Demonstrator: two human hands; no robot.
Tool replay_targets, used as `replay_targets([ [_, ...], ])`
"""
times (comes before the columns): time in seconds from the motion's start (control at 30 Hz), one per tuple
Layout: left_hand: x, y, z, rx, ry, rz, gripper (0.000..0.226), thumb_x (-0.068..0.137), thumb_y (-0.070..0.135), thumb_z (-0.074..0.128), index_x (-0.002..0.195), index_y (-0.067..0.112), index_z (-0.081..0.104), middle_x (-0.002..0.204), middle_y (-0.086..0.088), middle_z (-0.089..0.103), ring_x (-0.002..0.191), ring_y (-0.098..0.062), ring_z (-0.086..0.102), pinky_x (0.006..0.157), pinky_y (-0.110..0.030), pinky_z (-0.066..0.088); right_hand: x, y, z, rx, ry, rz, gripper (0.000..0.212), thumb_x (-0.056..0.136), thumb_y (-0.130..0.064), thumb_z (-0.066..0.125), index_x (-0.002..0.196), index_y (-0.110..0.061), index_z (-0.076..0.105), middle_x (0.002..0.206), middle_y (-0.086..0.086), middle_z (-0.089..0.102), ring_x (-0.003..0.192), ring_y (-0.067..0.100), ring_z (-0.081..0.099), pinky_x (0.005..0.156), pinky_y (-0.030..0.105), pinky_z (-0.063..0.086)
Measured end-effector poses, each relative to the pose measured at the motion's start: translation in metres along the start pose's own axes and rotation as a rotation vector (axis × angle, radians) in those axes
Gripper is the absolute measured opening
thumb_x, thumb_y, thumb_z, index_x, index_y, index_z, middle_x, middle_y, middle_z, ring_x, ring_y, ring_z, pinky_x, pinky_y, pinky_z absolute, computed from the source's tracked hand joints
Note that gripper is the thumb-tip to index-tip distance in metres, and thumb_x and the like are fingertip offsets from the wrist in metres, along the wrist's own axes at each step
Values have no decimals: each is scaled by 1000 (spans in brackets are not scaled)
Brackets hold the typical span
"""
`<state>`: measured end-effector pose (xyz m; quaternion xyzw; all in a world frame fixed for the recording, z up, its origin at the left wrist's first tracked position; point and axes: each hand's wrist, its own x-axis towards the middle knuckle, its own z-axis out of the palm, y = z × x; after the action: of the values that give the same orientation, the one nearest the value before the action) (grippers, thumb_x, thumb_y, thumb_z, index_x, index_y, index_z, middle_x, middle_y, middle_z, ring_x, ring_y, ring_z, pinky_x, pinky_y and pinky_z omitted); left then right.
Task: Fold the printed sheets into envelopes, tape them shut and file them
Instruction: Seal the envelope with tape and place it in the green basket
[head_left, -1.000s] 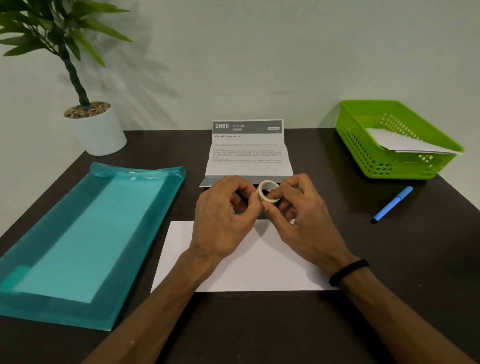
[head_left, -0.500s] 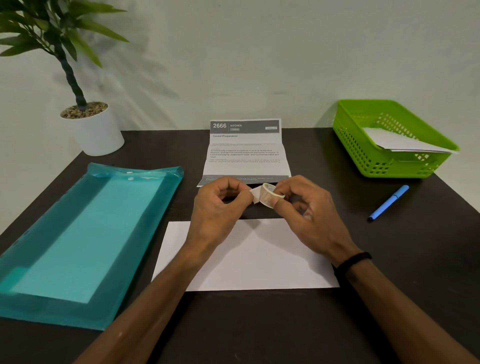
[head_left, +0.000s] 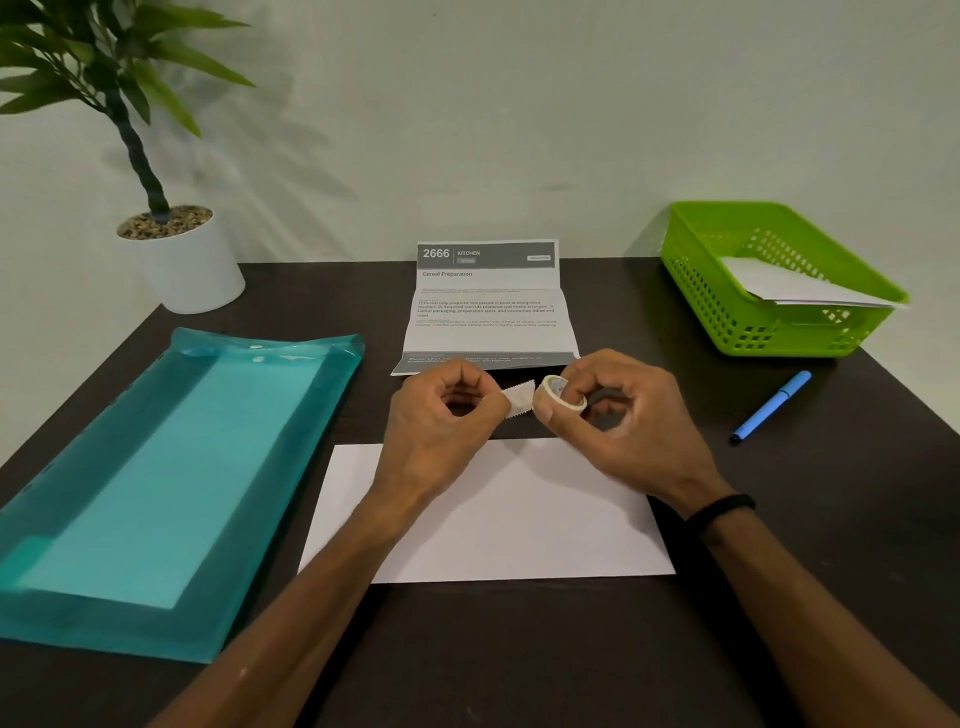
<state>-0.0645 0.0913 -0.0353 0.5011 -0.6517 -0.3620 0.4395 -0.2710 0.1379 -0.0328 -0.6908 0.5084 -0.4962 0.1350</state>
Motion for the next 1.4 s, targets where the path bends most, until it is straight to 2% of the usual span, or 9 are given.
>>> replay_targets([
  [0.23, 3, -3, -4, -38, 69, 38, 2, 91, 21, 73, 91, 23, 73, 88, 11, 74, 88, -8, 71, 78, -22, 61, 5, 13, -19, -86, 37, 138, 8, 88, -20, 84, 91, -17, 77, 109, -7, 74, 78, 18, 72, 64, 33, 61],
  [0.33, 2, -3, -2, -38, 62, 47, 1, 92, 21, 73, 93, 22, 73, 89, 9, 74, 87, -12, 72, 78, -26, 62, 7, 21, -29, -212, 22, 203, 11, 85, -15, 84, 92, -17, 77, 117, -6, 65, 88, 15, 70, 68, 20, 58],
  [0.67, -1, 0, 0, -16, 41, 87, 1, 94, 23, 72, 95, 24, 72, 92, 11, 74, 88, -7, 71, 75, -20, 60, 6, 30, -51, -474, 44, 359, 15, 83, -12, 84, 96, -12, 76, 117, 0, 51, 102, 14, 56, 75, 10, 39],
  [0.83, -1, 4, 0, -145, -27, 14, 3, 95, 20, 71, 97, 19, 73, 96, 2, 76, 88, -20, 75, 80, -30, 64, 5, 34, -49, -476, 62, 415, 15, 84, -2, 78, 94, -12, 77, 116, 2, 51, 109, 24, 59, 84, 25, 44],
  [0.93, -2, 7, 0, -186, -44, -1, 3, 95, 19, 72, 97, 18, 73, 95, 1, 76, 89, -21, 74, 80, -32, 64, 5, 28, -45, -387, 208, 352, 25, 84, -2, 73, 95, -24, 74, 115, -2, 55, 104, 21, 59, 87, 36, 54],
  [1.0, -6, 6, -2, -19, 11, 176, 4, 94, 22, 73, 97, 20, 73, 91, 8, 73, 86, -12, 71, 77, -23, 61, 5, 16, -38, -184, 286, 267, 19, 88, -7, 73, 97, -24, 74, 104, -1, 65, 85, 20, 61, 76, 34, 56],
  [1.07, -12, 6, -4, 234, 12, 446, 10, 94, 27, 72, 102, 22, 72, 89, 12, 70, 77, -8, 65, 71, -15, 56, 6, -1, -29, 164, 199, 283, 7, 96, -19, 72, 102, -16, 74, 90, 5, 73, 72, 19, 63, 64, 32, 53],
  [1.17, -17, 4, -4, 479, -55, 748, 14, 95, 27, 71, 108, 21, 70, 91, 9, 71, 74, -2, 57, 70, -21, 56, 4, -10, -17, 361, -10, 367, 29, 98, -38, 70, 108, -11, 73, 87, 11, 77, 70, 24, 64, 60, 37, 50],
  [1.4, -21, 5, -1, 539, -111, 886, 18, 95, 26, 71, 112, 19, 70, 86, 4, 72, 67, -11, 63, 63, -26, 58, 3, -6, -16, 384, -118, 408, 23, 88, -13, 82, 109, -7, 73, 81, 9, 79, 62, 19, 64, 58, 33, 52],
])
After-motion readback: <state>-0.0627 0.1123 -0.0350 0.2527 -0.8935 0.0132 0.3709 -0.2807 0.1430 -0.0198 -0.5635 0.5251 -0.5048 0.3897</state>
